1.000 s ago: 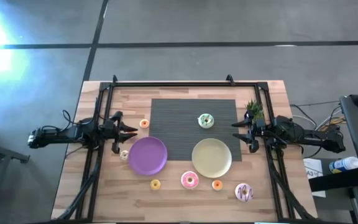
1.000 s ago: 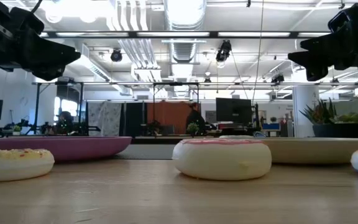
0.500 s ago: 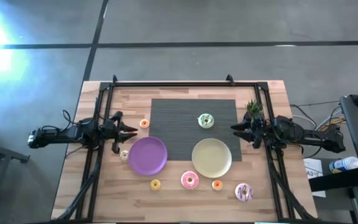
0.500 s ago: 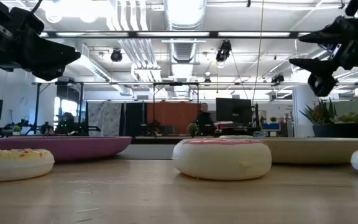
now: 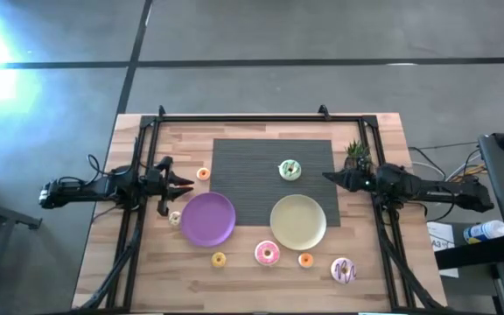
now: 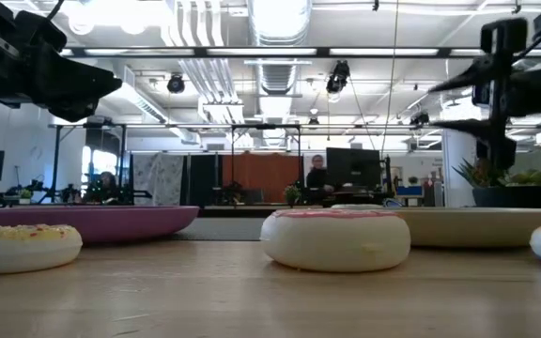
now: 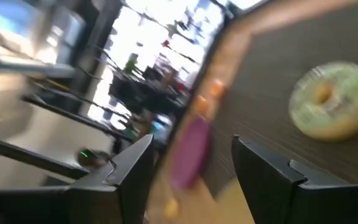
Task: Pick & Place donuts
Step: Put the large green donut on the brown plate
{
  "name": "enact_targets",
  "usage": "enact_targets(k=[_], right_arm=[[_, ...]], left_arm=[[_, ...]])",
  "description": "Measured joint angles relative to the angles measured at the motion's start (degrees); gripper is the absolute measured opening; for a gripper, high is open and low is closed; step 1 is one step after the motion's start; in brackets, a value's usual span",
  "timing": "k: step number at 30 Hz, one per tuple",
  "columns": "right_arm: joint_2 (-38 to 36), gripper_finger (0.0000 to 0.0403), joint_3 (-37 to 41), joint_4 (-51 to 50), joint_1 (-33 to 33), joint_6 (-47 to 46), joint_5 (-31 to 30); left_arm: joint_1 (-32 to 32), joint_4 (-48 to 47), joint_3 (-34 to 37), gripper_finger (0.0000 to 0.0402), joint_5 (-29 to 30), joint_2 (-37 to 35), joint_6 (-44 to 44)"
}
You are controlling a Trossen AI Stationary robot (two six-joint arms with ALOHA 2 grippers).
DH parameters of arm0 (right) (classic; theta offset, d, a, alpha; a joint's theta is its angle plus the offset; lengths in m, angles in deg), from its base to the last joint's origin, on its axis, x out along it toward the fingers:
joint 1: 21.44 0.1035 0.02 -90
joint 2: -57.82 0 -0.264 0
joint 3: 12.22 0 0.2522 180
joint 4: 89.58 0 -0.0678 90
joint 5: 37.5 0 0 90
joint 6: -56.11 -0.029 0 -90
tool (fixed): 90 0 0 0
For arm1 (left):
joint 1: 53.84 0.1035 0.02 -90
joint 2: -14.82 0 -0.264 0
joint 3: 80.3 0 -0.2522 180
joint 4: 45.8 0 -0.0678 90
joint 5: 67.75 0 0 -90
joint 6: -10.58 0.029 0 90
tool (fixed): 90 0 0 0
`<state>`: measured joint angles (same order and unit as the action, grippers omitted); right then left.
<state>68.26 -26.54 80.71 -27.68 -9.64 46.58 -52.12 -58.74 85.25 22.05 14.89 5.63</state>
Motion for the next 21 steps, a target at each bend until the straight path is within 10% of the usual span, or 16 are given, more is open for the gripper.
enact_targets(k=[15,21], right_arm=[[47.2,0.0206,-23.34,-8.99,-4.53,13.66,-5.5],[66.33,0.0206,-36.32,-13.07,-15.76,20.17,4.89]], left_arm=[[-0.01,0.01,0.0,0.0062,0.0,-0.02,-0.01],[-0.02,0.02,0.0,0.0062,0.02,0.0,-0.02]])
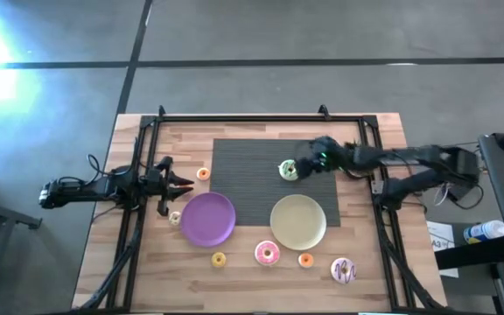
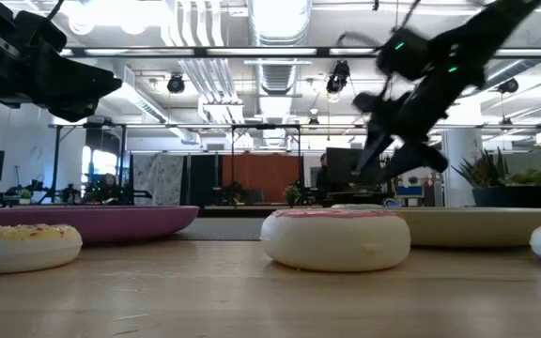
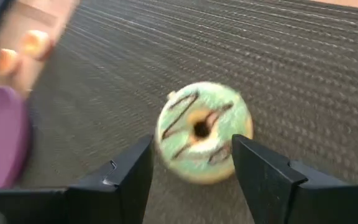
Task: Pick & Place donuts
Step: Put the large green donut on the brown plate
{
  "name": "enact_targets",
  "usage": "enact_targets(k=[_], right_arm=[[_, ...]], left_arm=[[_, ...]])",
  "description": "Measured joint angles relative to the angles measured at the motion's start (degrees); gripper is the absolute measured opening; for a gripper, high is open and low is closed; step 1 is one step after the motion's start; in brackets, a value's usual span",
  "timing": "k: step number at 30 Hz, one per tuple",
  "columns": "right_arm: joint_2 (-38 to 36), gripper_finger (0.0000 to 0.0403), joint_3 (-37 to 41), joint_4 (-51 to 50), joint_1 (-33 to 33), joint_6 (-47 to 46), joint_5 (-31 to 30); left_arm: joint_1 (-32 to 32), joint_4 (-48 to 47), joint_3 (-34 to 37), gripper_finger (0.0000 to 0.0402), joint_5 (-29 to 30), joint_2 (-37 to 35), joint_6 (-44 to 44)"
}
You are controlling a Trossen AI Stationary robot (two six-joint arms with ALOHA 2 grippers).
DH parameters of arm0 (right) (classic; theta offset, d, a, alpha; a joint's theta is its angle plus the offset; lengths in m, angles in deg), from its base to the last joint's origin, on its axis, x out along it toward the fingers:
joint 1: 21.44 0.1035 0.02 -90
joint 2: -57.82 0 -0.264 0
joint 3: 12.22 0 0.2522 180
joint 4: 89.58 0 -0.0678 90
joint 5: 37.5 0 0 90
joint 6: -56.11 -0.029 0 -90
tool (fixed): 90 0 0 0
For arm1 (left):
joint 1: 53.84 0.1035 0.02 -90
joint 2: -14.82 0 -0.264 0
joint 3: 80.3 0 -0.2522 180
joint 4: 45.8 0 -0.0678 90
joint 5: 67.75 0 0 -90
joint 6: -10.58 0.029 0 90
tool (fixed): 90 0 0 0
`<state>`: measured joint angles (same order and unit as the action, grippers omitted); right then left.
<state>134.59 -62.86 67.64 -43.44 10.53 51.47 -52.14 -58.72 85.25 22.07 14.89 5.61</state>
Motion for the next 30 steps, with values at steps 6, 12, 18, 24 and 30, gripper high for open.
enact_targets(k=[6,12,18,24,30], right_arm=[[12.94,0.0206,-11.61,-13.94,-4.87,9.1,6.66],[19.16,0.0206,-19.08,-21.02,-4.87,16.44,7.31],[22.28,0.0206,-22.95,-24.49,-7.17,23.65,7.17],[24.24,0.0206,-21.95,-24.59,-8.71,27.05,10.0],[25.38,0.0206,-21.22,-22.47,-8.71,27.32,13.06]], left_arm=[[0.0,-0.02,0.0,0.0062,-0.02,-0.02,0.0],[0.0,-0.02,0.0,0.0062,-0.01,-0.01,0.01],[0.0,0.0,0.0,0.0062,0.0,-0.02,0.0],[0.0,-0.02,0.0,0.0062,-0.02,0.0,0.0],[0.01,-0.02,0.0,0.0062,0.0,-0.02,0.0]])
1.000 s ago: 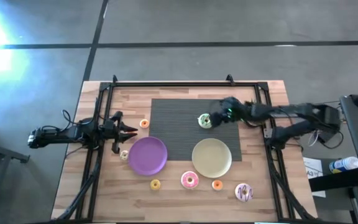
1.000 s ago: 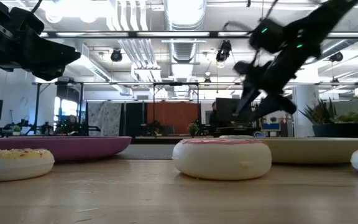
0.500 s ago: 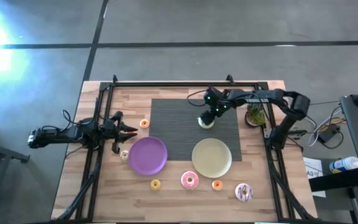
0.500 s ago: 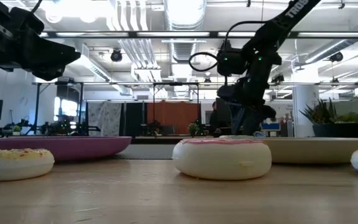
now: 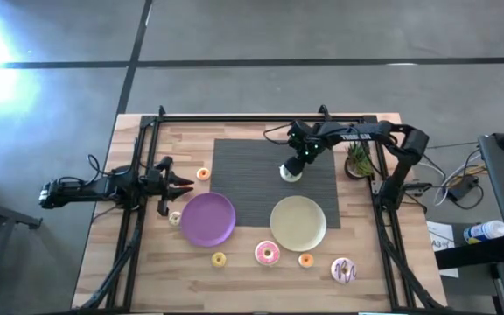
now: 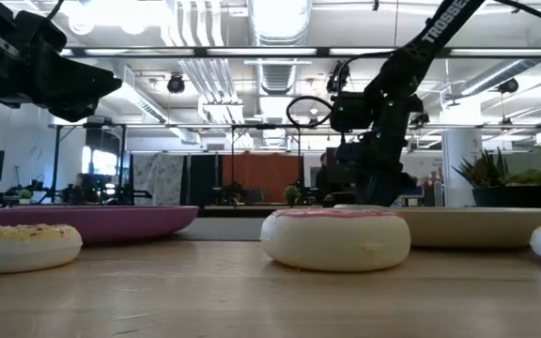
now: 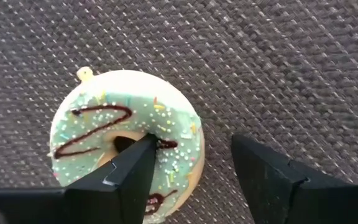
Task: Pick & Place donuts
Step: Put the large green donut on the brown plate
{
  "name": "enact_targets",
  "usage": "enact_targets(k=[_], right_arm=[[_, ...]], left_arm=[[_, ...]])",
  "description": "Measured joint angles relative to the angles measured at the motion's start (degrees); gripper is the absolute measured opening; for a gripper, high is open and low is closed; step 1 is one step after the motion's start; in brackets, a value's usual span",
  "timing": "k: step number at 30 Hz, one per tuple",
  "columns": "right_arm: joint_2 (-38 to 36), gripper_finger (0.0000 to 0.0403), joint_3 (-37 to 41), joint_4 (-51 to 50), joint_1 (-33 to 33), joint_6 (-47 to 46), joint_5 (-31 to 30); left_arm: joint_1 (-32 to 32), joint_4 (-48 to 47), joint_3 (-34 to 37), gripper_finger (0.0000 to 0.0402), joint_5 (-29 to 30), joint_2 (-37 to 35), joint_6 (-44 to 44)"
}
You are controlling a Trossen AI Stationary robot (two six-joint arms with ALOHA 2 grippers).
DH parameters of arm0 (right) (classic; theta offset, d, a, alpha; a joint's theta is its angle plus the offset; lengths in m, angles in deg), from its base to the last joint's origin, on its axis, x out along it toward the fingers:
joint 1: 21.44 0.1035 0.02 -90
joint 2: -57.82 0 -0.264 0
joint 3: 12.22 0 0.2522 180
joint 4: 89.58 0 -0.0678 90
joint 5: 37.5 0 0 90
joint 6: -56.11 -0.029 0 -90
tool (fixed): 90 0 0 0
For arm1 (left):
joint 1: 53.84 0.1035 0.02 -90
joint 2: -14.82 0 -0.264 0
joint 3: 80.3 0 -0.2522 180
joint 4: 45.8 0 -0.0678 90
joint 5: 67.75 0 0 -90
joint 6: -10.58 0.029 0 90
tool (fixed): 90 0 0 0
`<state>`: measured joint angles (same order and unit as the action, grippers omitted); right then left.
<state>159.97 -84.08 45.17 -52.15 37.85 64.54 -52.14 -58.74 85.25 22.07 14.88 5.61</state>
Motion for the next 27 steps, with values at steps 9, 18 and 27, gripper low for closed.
enact_targets(k=[9,18,27], right_arm=[[0.03,0.0194,-0.73,0.39,0.42,0.67,1.29],[-2.42,0.0165,-1.49,-0.12,3.41,0.34,-4.27],[-2.65,0.018,-0.92,0.08,7.6,2.99,-6.95]], left_arm=[[0.0,0.0,0.0,0.0062,0.0,0.0,0.0],[0.0,0.01,0.0,0.0062,-0.01,0.01,0.0],[0.01,0.0,0.01,0.0062,-0.02,0.02,0.0]])
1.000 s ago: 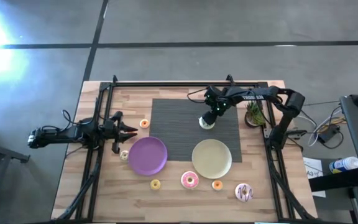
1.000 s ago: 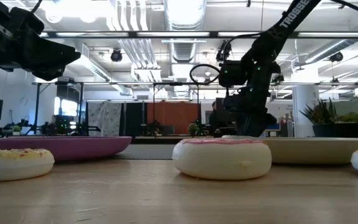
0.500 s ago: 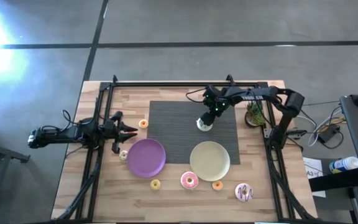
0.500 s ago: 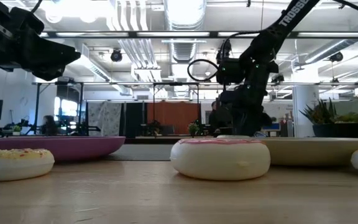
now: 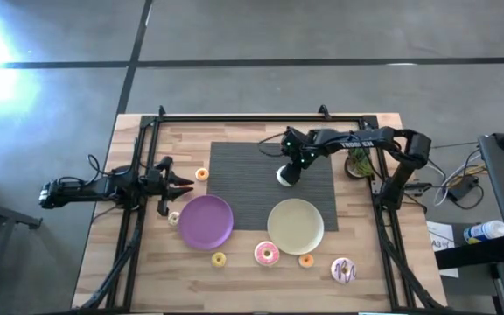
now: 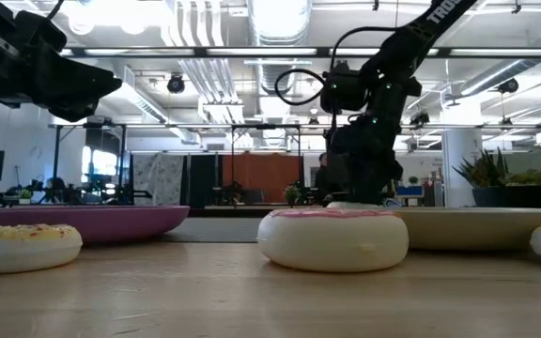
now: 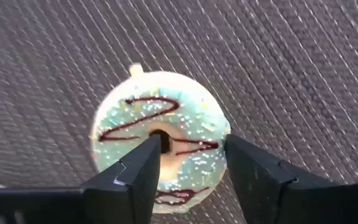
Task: Pick & Place donuts
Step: Put the large green donut on the brown plate
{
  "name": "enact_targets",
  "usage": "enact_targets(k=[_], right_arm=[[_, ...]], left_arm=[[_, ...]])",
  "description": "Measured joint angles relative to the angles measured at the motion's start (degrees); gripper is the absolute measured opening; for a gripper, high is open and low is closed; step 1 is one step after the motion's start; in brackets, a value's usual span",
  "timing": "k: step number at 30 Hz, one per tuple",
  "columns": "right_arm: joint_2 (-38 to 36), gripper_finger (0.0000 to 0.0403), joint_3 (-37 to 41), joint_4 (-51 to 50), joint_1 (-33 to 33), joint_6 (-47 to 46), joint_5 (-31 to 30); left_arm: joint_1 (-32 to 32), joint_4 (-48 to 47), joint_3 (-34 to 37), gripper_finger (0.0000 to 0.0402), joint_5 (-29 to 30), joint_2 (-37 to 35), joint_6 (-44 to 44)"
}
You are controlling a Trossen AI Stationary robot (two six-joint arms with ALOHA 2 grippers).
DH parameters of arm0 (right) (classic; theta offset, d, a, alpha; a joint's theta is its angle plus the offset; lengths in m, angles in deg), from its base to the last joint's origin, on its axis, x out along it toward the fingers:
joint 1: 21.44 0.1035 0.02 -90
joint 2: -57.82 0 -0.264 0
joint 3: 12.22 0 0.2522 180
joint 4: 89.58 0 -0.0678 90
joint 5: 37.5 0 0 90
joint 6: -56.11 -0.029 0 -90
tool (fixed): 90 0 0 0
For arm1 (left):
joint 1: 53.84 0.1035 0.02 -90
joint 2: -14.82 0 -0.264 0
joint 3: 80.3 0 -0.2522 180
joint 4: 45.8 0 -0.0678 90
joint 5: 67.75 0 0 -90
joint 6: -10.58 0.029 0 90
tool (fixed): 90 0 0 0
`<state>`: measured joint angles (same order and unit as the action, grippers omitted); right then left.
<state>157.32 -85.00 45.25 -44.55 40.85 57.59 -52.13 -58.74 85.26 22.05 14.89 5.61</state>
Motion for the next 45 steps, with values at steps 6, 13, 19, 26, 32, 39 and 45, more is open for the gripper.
enact_targets(k=[6,13,19,26,32,39,45], right_arm=[[0.0,0.021,1.11,0.04,0.66,0.07,-5.08],[0.0,0.0178,1.13,1.24,0.64,0.02,-4.91],[0.0,0.0068,1.14,1.7,0.62,-0.15,-4.13],[-1.38,0.0014,0.45,1.39,1.27,0.04,-3.56],[-9.89,0.0012,-1.33,-2.88,4.34,1.43,-2.45],[-15.23,0.0012,1.11,-8.79,14.52,3.0,-0.24],[-10.46,0.0013,2.68,-7.13,24.11,2.69,-2.05]], left_arm=[[0.01,0.02,-0.01,0.0062,0.0,-0.02,0.02],[-0.01,0.02,-0.01,0.0062,0.0,-0.01,-0.01],[0.0,0.0,-0.01,0.0062,0.0,0.0,-0.01],[0.0,0.0,-0.01,0.0062,0.0,0.0,0.01],[0.0,0.02,-0.01,0.0062,0.02,0.0,-0.01],[0.0,0.02,-0.01,0.0062,0.02,-0.01,0.01],[0.0,0.01,-0.01,0.0062,0.02,-0.02,0.0]])
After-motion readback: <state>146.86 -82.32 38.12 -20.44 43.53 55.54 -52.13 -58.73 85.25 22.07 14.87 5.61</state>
